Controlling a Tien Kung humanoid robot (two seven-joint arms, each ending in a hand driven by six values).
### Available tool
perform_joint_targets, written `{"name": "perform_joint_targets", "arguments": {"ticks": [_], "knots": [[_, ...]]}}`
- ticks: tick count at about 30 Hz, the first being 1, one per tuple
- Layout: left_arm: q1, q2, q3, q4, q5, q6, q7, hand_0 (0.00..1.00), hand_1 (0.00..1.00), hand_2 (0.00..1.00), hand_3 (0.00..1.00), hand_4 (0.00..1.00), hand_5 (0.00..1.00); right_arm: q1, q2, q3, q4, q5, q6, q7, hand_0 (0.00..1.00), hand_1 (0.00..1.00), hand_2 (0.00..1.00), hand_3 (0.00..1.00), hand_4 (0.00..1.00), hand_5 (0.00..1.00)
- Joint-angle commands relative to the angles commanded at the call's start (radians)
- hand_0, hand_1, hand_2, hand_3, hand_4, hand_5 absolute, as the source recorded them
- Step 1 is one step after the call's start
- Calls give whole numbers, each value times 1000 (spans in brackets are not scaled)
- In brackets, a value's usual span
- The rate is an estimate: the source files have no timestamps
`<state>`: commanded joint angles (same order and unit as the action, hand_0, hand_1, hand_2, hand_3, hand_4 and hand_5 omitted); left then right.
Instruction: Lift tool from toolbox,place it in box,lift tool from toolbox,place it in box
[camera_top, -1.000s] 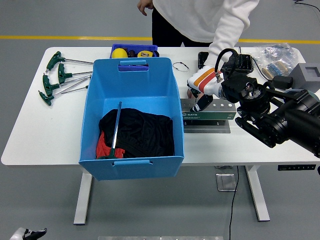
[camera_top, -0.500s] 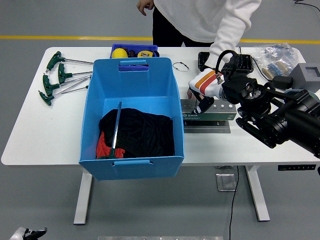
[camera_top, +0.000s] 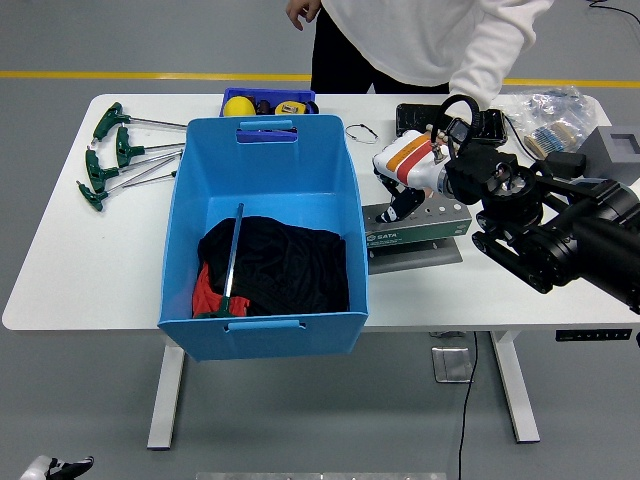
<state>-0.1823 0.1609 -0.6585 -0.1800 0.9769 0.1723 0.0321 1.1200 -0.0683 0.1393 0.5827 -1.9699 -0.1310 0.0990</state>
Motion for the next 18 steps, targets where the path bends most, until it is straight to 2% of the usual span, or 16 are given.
{"name": "perform_joint_targets", "arguments": {"ticks": [1,2,7,8,13,14,18], "knots": [[0,0,1,0,-1,0,0,728,698,694,648,661,619,0,-1,1,-1,-2,-6,3,76,62,120,120,893,614],[1,0,0,0,-1,0,0,732,699,694,648,660,619,-1,-1,1,-1,-3,-12,4,36,2,64,74,848,626],[4,-1,-3,0,0,-1,0,732,699,694,648,660,619,1,-7,5,1,-9,-31,9,36,2,64,74,848,626],[4,-1,-5,0,2,-1,1,733,699,694,647,658,618,3,-9,7,4,-10,-31,8,2,2,28,53,864,640],[7,1,-17,0,15,-2,5,733,699,694,647,658,618,9,-19,24,23,-12,-10,-6,2,2,28,53,864,640],[7,1,-20,0,19,-2,5,733,700,694,648,659,619,11,-22,28,28,-14,-7,-9,2,2,2,41,865,651],[14,1,-37,0,37,-2,10,733,700,694,648,659,619,29,-48,55,74,-21,17,-20,2,2,2,41,865,651]]}}
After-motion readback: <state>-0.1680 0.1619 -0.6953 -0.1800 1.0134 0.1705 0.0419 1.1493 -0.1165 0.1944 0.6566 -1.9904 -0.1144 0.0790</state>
